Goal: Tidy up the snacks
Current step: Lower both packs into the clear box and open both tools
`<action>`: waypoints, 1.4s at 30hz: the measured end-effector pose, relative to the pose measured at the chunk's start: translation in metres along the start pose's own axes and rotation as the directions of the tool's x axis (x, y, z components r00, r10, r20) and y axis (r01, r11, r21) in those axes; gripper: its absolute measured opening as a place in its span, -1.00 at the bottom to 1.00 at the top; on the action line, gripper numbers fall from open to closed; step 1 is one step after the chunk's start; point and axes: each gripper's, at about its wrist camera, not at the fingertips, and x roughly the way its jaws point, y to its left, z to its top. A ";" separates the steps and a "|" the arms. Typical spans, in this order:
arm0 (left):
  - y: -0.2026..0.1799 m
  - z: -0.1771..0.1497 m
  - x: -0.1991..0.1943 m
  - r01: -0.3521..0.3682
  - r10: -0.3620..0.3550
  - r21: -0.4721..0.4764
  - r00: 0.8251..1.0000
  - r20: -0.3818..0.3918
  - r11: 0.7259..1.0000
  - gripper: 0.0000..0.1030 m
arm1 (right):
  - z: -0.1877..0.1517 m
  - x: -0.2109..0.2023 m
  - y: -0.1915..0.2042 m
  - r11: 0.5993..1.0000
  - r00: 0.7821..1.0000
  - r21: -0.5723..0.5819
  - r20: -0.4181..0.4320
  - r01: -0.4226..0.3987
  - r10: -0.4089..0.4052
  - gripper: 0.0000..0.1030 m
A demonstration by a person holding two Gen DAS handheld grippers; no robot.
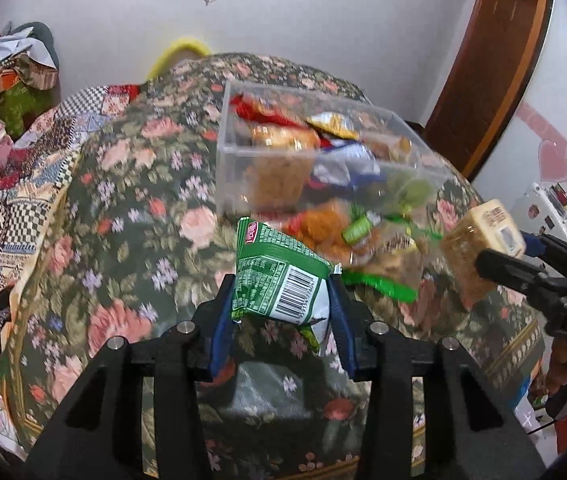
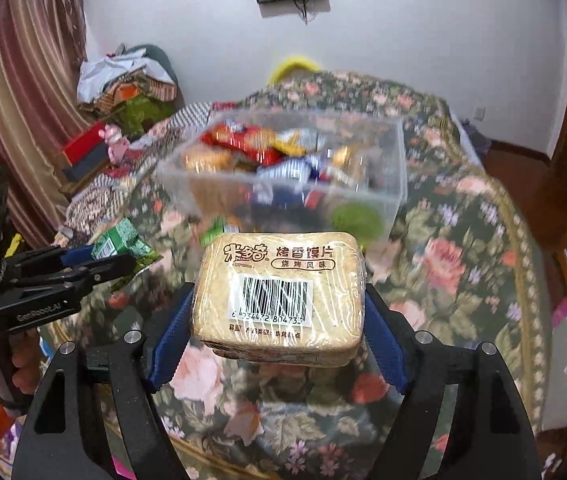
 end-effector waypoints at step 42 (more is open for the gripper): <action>-0.004 0.137 0.089 -0.047 0.051 -0.056 0.996 0.068 0.997 -0.14 | 0.108 0.094 -0.038 0.992 0.990 0.009 0.063 0.123 -0.123 0.50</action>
